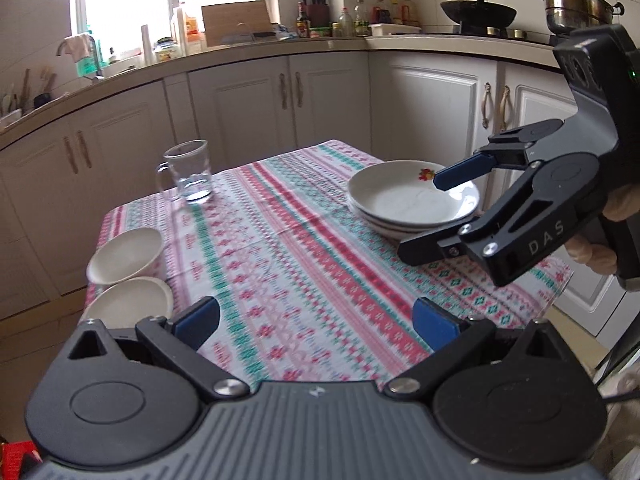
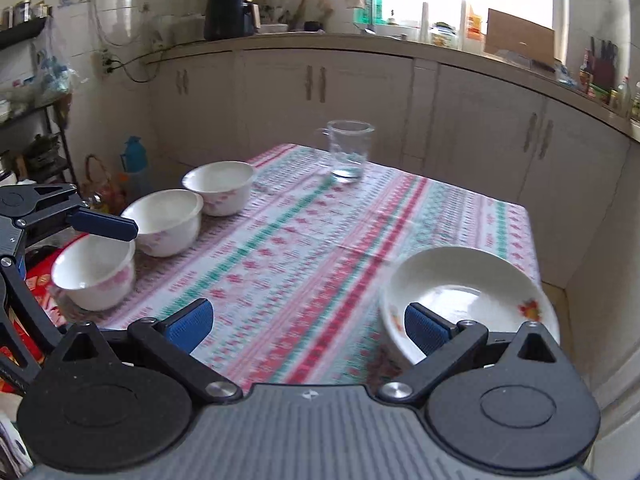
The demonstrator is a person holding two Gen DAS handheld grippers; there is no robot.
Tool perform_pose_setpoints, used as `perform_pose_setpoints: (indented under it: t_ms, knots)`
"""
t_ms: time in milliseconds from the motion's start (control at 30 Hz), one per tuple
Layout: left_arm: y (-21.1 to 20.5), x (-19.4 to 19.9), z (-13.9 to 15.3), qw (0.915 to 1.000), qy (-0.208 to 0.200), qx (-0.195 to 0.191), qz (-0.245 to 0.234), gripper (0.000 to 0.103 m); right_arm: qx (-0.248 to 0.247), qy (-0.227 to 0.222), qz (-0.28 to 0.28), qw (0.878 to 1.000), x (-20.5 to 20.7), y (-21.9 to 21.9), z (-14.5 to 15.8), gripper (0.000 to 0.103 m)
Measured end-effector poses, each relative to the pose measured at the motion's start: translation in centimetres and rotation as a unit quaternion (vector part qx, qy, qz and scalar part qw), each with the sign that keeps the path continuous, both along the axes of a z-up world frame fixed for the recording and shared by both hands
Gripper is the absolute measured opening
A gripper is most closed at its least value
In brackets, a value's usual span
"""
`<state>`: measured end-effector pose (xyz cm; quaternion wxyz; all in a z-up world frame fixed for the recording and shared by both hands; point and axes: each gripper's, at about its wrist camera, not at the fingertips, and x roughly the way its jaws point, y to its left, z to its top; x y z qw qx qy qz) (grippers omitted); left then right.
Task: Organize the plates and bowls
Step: 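Move the right gripper to a white flowered bowl and grasp its rim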
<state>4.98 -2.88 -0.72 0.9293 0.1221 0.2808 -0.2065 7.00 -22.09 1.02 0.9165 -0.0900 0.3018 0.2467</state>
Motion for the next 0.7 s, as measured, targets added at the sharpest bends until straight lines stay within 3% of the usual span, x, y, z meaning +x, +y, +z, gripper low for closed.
perform_pose_setpoints:
  t_ms: [433, 700]
  knots:
    - [9.3, -2.9, -2.1, 0.9969, 0.007, 0.019, 0.076, 0.102, -0.005, 0.009, 0.091, 0.996, 0.4, 9.8, -0.3, 0.103]
    - [12.1, -2.5, -4.2, 0.9960, 0.033, 0.011, 0.083, 0.102, -0.007, 0.034, 0.156, 0.987, 1.1, 15.1, -1.3, 0.103]
